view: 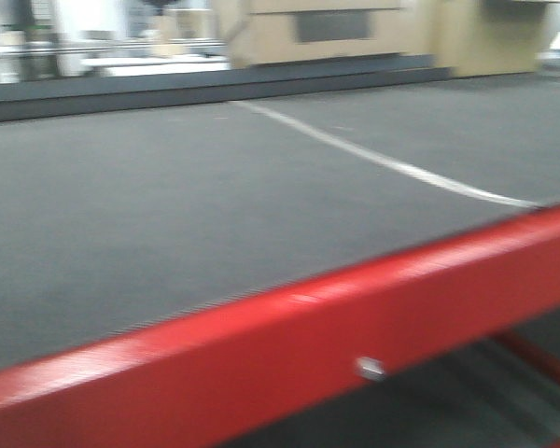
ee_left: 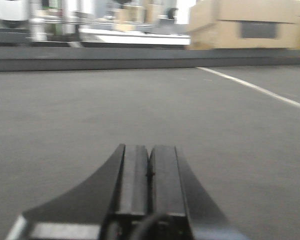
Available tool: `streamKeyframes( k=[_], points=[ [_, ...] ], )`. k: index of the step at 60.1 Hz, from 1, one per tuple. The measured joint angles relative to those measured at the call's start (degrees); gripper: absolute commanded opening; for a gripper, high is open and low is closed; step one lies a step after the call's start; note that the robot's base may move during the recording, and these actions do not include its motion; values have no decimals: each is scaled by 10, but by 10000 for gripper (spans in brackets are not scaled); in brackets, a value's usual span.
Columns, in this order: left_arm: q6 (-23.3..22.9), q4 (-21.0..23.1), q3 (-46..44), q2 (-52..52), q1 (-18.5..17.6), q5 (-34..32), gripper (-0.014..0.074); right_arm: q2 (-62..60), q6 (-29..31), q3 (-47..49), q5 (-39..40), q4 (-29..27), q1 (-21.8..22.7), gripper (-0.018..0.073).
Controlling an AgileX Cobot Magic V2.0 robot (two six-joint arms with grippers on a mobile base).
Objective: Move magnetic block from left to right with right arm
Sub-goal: 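Drive the base away from the first table holding the cube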
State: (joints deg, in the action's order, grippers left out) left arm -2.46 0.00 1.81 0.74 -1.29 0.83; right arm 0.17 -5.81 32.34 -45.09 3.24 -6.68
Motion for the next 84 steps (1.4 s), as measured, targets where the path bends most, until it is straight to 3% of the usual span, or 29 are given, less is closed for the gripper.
streamKeyframes(
  k=[84],
  points=[
    [0,0,0,0,0,0,-116,0,0,0,0,0,0,140]
  ],
)
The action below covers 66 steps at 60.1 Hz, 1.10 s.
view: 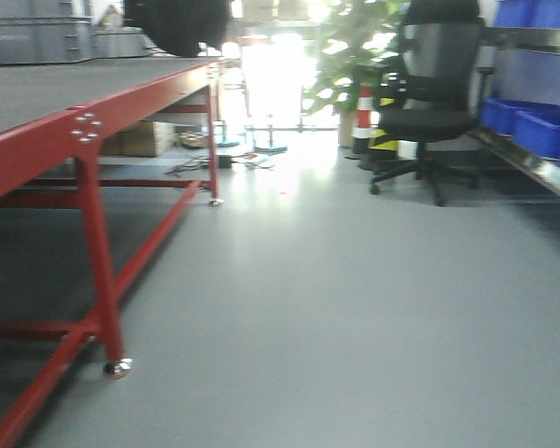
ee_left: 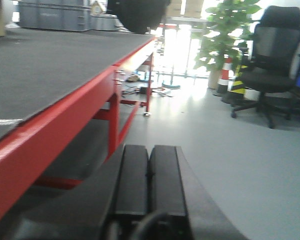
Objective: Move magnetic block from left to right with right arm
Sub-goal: 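Drive the base away from the first table holding the cube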
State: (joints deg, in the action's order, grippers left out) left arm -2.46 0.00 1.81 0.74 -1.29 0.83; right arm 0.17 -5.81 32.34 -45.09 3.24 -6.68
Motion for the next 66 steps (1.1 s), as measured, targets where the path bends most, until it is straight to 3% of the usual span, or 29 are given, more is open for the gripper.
streamKeyframes(
  k=[66],
  points=[
    [0,0,0,0,0,0,-116,-2,0,0,1,0,1,140]
  ],
)
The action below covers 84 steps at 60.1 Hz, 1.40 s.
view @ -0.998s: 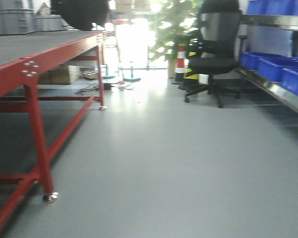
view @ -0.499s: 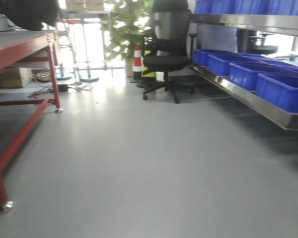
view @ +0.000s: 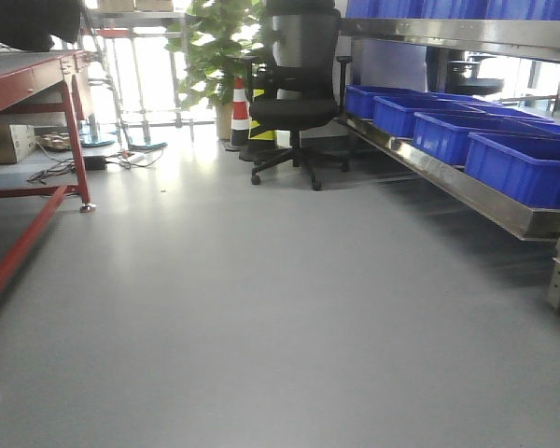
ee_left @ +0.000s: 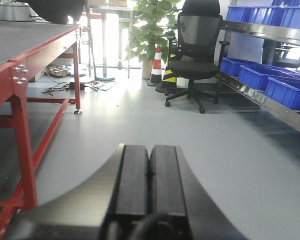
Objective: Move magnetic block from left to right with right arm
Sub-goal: 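Drive the base away from the first table holding the cube, then drive the base to the second red-framed table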
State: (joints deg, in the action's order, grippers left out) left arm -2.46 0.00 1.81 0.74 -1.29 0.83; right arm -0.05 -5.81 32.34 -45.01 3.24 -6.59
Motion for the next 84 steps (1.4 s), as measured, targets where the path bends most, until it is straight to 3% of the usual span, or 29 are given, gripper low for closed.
streamKeyframes(
  k=[84],
  points=[
    [0,0,0,0,0,0,-116,-1,0,0,0,0,0,140]
  ],
)
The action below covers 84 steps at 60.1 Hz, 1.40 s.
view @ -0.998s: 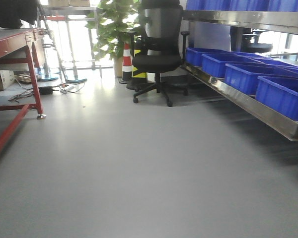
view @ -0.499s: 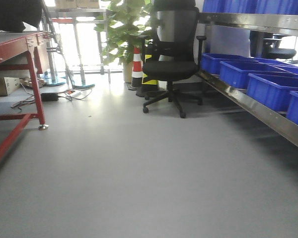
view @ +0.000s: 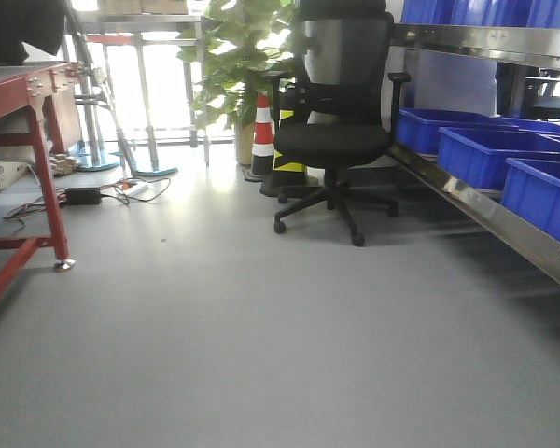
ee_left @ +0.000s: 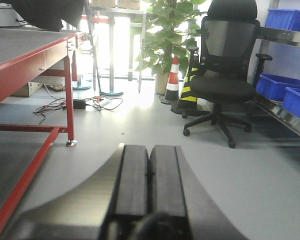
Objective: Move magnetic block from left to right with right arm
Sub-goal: 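Drive the base to the second red-framed table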
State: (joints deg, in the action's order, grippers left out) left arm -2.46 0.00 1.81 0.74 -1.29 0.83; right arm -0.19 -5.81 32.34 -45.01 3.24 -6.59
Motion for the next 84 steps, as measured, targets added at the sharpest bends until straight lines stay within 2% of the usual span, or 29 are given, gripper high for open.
streamKeyframes(
  k=[84],
  points=[
    [0,0,0,0,0,0,-116,0,0,0,0,0,0,140]
  ],
)
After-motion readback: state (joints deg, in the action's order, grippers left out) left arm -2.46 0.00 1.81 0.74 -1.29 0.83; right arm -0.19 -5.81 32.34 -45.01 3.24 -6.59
